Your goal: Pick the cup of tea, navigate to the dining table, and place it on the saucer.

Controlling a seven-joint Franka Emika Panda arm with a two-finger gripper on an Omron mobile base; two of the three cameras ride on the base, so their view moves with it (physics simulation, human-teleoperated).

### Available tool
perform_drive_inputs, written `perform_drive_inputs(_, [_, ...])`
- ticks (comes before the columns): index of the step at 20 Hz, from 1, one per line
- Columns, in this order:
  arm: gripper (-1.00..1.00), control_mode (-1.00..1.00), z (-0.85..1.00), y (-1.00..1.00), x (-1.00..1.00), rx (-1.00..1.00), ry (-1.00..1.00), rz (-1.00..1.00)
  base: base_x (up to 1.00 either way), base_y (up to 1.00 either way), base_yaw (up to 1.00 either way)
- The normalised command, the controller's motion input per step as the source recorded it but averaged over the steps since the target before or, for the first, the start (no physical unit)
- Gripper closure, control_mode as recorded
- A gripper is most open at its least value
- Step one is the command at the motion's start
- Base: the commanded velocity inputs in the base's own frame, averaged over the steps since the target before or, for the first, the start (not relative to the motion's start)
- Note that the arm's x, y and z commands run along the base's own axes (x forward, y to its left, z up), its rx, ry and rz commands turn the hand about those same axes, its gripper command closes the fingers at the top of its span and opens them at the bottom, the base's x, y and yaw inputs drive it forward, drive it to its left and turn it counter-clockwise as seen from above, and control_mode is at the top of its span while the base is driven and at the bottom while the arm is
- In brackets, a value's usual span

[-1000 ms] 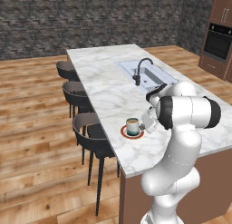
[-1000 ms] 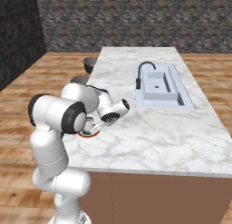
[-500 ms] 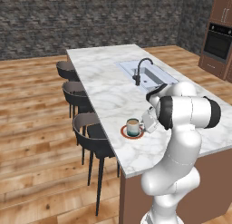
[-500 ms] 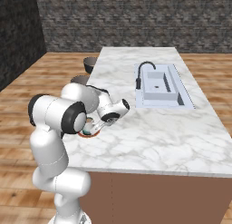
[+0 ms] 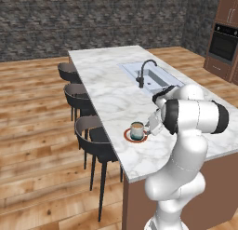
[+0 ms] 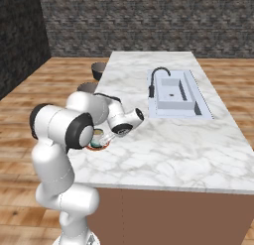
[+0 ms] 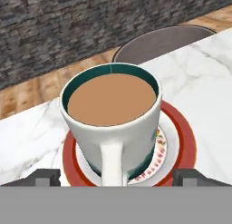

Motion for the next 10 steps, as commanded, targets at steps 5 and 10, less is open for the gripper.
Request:
perform_drive_inputs(5, [-1.00, -1.00, 0.44, -0.02, 0.00, 0.03, -0.01, -0.11, 0.00, 0.00, 0.00])
perform_drive_inputs(10, [-1.00, -1.00, 0.51, -0.02, -0.33, 0.04, 0.00, -0.08, 0.00, 0.00, 0.00])
